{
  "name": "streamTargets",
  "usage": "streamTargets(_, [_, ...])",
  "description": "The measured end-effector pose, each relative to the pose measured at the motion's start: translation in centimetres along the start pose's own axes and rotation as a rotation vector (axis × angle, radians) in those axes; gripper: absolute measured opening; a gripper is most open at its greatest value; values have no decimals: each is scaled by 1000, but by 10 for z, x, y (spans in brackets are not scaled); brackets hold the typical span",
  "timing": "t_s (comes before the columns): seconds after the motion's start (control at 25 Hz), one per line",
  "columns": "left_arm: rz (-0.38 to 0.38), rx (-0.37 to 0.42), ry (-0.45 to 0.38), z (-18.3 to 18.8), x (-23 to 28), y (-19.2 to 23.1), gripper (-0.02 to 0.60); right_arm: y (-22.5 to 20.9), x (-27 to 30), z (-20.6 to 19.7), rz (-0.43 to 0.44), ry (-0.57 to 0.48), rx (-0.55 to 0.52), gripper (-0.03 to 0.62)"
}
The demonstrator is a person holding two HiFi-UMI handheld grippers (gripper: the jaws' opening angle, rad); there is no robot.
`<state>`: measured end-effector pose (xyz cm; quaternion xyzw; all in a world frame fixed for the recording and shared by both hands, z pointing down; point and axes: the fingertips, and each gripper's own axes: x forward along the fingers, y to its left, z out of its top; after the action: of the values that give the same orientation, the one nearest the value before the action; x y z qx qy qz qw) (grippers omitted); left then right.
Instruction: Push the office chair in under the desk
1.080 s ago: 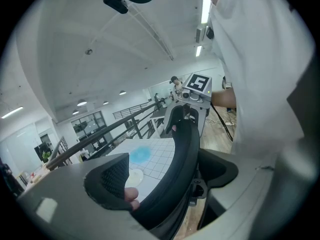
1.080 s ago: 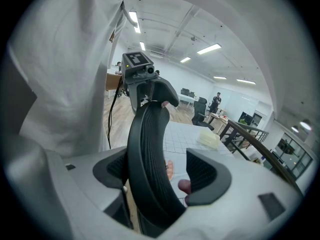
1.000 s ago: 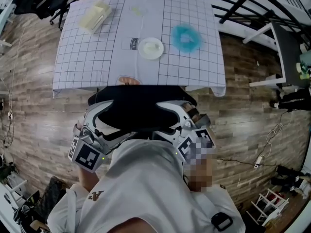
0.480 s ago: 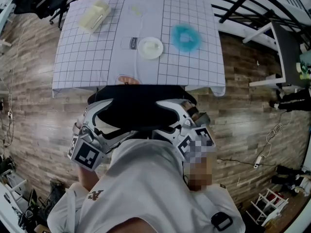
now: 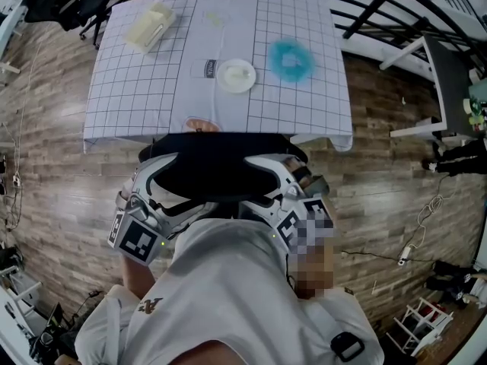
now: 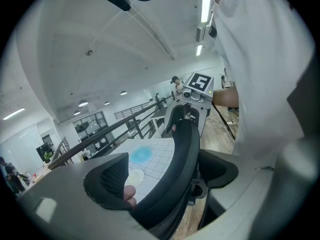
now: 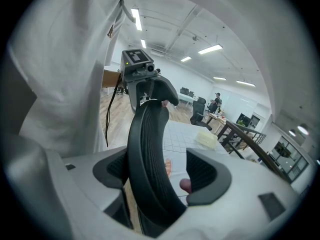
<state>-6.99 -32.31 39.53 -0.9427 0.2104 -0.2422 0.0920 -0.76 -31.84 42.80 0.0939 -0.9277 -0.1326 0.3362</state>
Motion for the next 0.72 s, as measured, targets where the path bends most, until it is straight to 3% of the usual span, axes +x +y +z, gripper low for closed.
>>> streamTargets(0.56, [26, -6, -18, 5, -7, -7, 428, 6, -3, 2, -38, 31, -14, 324])
streamTargets(0.72, [26, -39, -70, 18, -17, -5, 388, 8, -7, 11, -41, 0, 0, 320])
